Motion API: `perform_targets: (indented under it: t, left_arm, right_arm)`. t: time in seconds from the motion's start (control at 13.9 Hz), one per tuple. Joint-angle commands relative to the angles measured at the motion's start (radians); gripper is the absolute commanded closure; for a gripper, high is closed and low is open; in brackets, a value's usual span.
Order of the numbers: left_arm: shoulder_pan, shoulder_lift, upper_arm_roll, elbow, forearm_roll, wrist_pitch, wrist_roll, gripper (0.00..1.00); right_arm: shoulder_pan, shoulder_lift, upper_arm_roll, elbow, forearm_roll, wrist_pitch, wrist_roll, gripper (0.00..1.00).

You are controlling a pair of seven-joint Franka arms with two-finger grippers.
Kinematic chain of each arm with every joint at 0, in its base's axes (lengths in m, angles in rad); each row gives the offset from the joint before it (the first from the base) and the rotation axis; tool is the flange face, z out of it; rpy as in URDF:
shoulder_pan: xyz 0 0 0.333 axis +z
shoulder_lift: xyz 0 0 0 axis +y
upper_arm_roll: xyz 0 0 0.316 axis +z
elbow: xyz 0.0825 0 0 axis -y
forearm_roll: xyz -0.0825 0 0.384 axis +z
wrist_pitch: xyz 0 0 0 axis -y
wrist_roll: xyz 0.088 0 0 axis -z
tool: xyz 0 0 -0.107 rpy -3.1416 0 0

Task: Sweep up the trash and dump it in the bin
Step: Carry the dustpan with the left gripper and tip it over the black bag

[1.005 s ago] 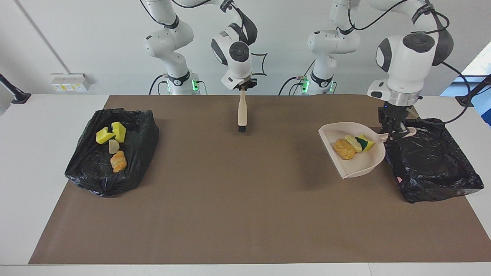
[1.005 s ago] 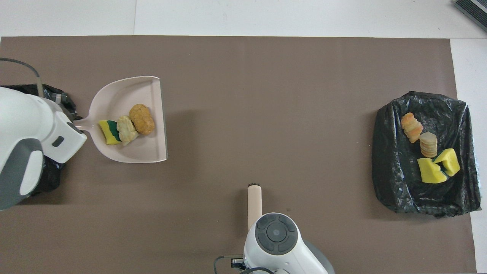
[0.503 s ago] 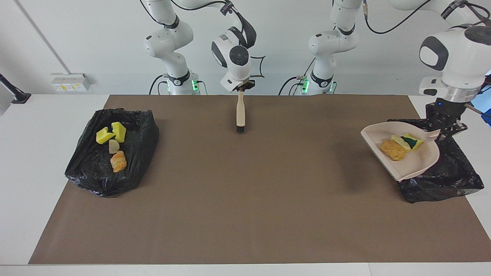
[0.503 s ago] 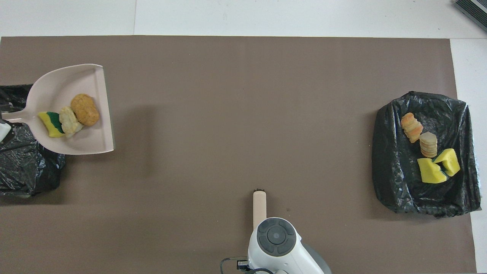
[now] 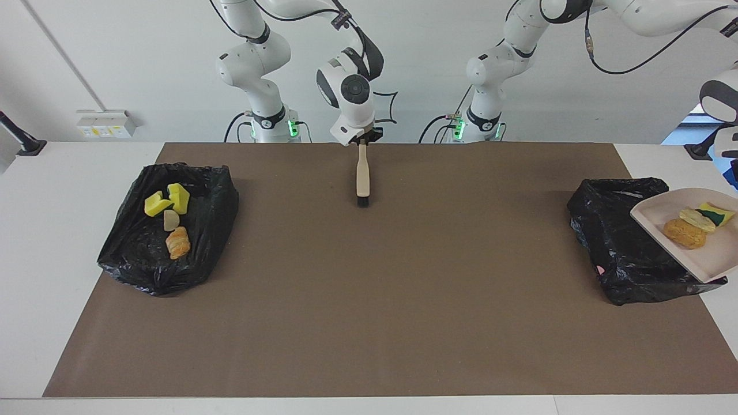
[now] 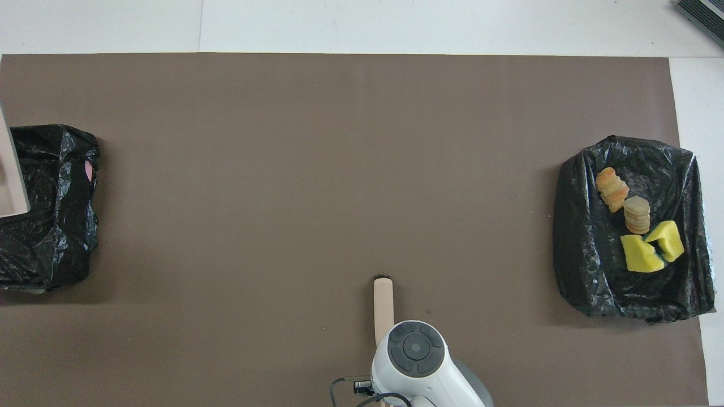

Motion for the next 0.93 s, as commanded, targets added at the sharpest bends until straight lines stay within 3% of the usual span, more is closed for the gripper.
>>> perform_targets:
  t: [0.0,0.07,0.14,0.22,0.29,0.65,0.86]
  left_arm:
    - [0.003,0.001,-0.014,-0.016,0.147,0.017,0.018,1.00]
    - [-0.001,-0.012,-0.016,-0.049,0.204,0.017,0.018,1.00]
    - [-0.004,-0.028,-0.016,-0.069,0.235,0.017,0.018,1.00]
    - [-0.006,-0.034,-0.014,-0.082,0.241,0.014,0.018,1.00]
    - [-0.007,-0.041,-0.014,-0.092,0.258,0.008,0.018,1.00]
    - [-0.064,-0.065,-0.016,-0.111,0.396,-0.092,0.012,1.00]
    - [-0.064,-0.077,-0.014,-0.099,0.454,-0.110,0.010,1.00]
  right_arm:
    - [-0.014,0.011,0.004,0.002,0.018,0.016,-0.029,1.00]
    - [-0.014,0.013,0.004,0.005,0.018,0.016,-0.029,0.93]
    - [-0.014,0.013,0.004,0.006,0.017,0.016,-0.033,0.67]
    - [-0.013,0.013,0.004,0.009,0.006,0.014,-0.035,0.29]
    - [-0.008,0.015,0.004,0.020,-0.009,0.011,-0.037,0.00]
    - [-0.039,0.035,0.000,0.124,-0.123,0.002,-0.040,0.00]
    - [-0.118,0.035,-0.002,0.184,-0.225,0.002,-0.041,0.00]
